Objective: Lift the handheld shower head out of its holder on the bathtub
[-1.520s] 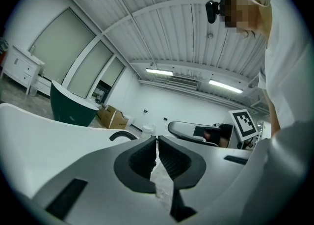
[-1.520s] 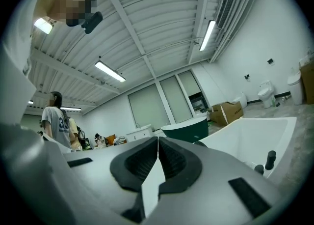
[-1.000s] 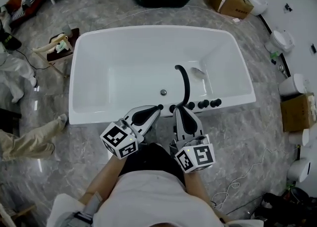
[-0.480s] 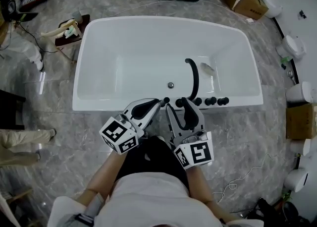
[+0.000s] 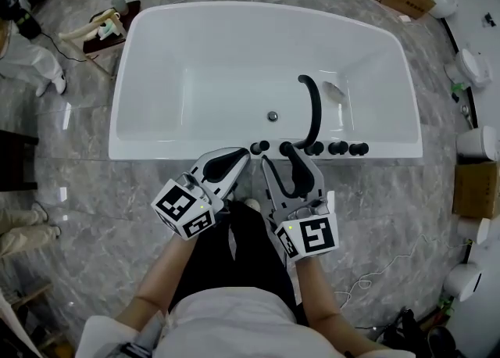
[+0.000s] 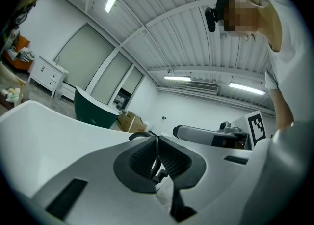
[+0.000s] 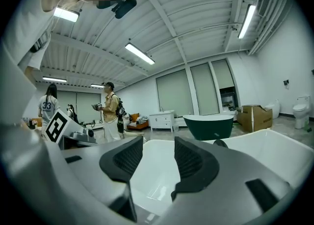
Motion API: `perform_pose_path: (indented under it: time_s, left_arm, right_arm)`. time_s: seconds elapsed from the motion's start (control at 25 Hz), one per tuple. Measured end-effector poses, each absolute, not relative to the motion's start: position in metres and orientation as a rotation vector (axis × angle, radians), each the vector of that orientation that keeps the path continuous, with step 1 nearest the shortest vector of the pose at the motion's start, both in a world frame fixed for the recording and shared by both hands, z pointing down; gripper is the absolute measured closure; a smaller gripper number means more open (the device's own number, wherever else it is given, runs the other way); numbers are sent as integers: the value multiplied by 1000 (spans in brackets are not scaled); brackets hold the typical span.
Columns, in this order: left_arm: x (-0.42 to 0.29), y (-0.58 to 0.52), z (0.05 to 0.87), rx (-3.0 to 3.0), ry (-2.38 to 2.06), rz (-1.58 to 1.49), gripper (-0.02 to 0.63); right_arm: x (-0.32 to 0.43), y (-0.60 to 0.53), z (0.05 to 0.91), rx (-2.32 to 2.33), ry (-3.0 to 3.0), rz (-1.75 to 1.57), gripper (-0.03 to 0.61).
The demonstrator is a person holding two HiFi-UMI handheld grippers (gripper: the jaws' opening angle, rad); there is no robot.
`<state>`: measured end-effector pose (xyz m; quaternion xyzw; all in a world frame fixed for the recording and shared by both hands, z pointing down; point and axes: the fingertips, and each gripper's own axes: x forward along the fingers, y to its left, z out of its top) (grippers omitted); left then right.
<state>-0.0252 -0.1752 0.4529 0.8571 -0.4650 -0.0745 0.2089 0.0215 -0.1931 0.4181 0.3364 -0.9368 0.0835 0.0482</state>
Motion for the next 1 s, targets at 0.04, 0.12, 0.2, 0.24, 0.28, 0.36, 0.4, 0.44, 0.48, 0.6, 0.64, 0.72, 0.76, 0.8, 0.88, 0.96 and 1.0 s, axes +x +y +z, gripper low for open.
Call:
perform_pose_path:
  time_s: [0.04, 0.12, 0.2, 0.24, 0.28, 0.36, 0.4, 0.44, 0.48, 0.6, 0.64, 0.72, 0.76, 0.8, 0.88, 0.96, 1.0]
  left_arm:
    - [-26, -175, 456, 2379, -1294, -207, 594]
    - [-27, -175, 461, 2374, -1290, -212, 594]
    - [-28, -177, 466, 2369, -1285, -216, 594]
    - [-29, -178, 468, 2366, -1284, -217, 594]
    - [-30, -180, 470, 2366, -1285, -212, 594]
    - [-33, -182, 474, 2368, -1290, -196, 594]
    - [-34, -183, 476, 2368, -1292, -191, 594]
    - [-35, -184, 477, 2369, -1293, -186, 594]
    - [-35, -186, 478, 2373, -1292, -181, 594]
    - [-35, -192, 483, 2377, -1283, -174, 594]
    - [-34, -193, 485, 2377, -1280, -173, 594]
    - [-31, -195, 491, 2372, -1275, -170, 594]
    - [-31, -195, 494, 2365, -1271, -170, 594]
    - [-30, -196, 498, 2358, -1268, -168, 594]
    - [-31, -197, 506, 2347, -1263, -161, 594]
    - [-30, -199, 514, 2336, -1259, -155, 594]
    - [-31, -200, 518, 2332, -1258, -153, 594]
  right_arm:
    - [20, -194, 421, 1023, -2853, 261, 374]
    - [18, -195, 427, 1018, -2846, 271, 374]
    - [15, -197, 434, 1013, -2839, 280, 374]
    - [14, -199, 436, 1013, -2836, 287, 374]
    - [12, -200, 439, 1015, -2834, 296, 374]
    - [9, -203, 445, 1023, -2829, 312, 374]
    - [8, -203, 448, 1023, -2829, 314, 374]
    - [7, -204, 451, 1017, -2830, 313, 374]
    - [5, -205, 453, 1005, -2836, 310, 374]
    - [0, -209, 459, 965, -2853, 312, 374]
    - [0, -210, 462, 959, -2853, 316, 374]
    - [1, -213, 468, 953, -2843, 317, 374]
    - [1, -215, 472, 950, -2835, 315, 373]
    - [1, -216, 476, 945, -2827, 313, 374]
    - [0, -217, 485, 931, -2810, 312, 373]
    - [-1, -218, 494, 924, -2797, 318, 373]
    - [-1, -219, 498, 924, -2792, 318, 373]
